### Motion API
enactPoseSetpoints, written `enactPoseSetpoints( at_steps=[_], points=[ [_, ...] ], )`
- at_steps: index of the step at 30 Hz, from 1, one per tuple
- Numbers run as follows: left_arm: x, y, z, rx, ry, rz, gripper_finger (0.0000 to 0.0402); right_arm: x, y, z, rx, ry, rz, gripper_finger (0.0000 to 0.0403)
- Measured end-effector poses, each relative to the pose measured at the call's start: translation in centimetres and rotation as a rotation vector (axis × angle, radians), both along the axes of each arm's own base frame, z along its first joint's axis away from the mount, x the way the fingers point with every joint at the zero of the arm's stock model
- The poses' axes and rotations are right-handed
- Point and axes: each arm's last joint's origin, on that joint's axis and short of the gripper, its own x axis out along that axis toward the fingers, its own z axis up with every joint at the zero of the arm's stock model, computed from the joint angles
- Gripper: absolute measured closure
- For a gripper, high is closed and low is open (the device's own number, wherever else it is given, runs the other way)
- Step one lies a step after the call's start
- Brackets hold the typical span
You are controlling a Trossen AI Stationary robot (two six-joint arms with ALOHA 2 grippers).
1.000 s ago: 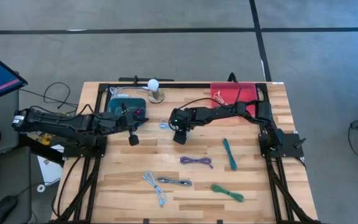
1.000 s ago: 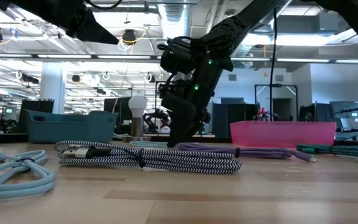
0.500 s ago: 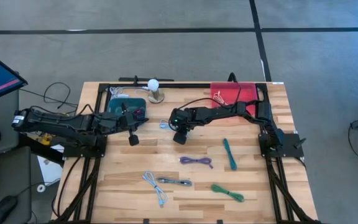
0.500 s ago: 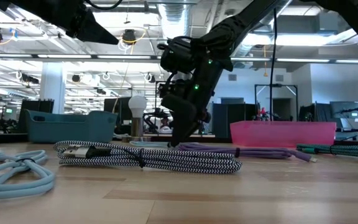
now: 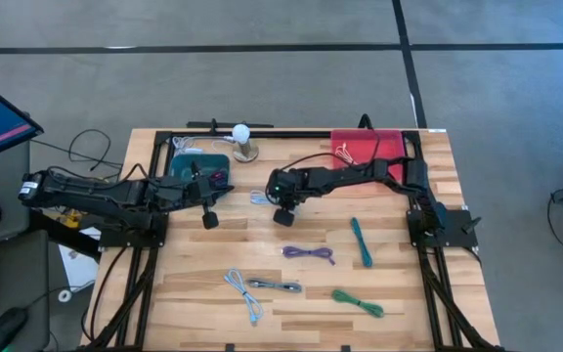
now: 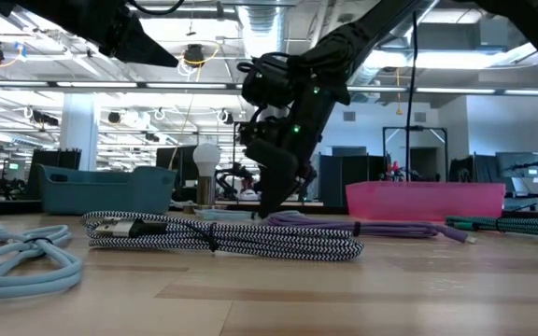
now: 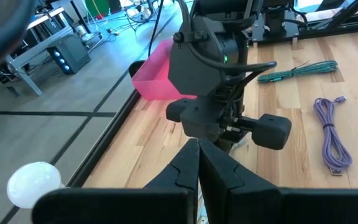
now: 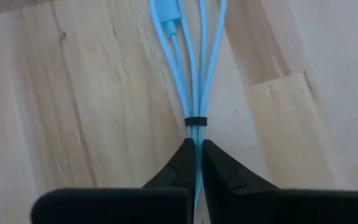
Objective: Pick & Place USB Port
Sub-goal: Put the top plain light blue charger cable into the pink bin
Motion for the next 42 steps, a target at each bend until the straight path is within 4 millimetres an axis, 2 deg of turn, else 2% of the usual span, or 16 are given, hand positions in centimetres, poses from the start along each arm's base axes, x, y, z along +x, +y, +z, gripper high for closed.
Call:
enactPoseSetpoints(
  at_steps=[8, 11, 18, 24, 30, 35, 42],
  points=[
    [0.0, 0.0, 0.0, -0.02, -0.006, 0.004, 0.0394, -0.5, -0.8, 1.4, -0.014, -0.015, -0.007, 0.0401],
    [0.0, 0.0, 0.0, -0.02, -0.005, 0.003, 0.0394, -0.8, -1.0, 2.6, -0.041, -0.029, -0.014, 0.0402],
    [0.0, 0.0, -0.1, -0.02, -0.003, 0.003, 0.0394, -2.2, -1.8, 6.9, -0.141, -0.082, -0.054, 0.0403],
    [0.0, 0.0, -0.1, -0.02, -0.002, 0.003, 0.0394, -4.6, -2.4, 11.1, -0.24, -0.092, -0.107, 0.0403],
    [0.0, 0.0, -0.1, -0.02, -0.002, 0.003, 0.0394, -7.0, -2.8, 13.9, -0.291, -0.075, -0.142, 0.0403],
    [0.0, 0.0, -0.1, -0.02, -0.001, 0.003, 0.0394, -8.9, -3.2, 15.2, -0.342, -0.045, -0.179, 0.0403],
    [0.0, 0.0, -0.1, -0.02, -0.001, 0.004, 0.0394, -12.9, -4.1, 14.6, -0.337, -0.038, -0.255, 0.0403]
  ],
)
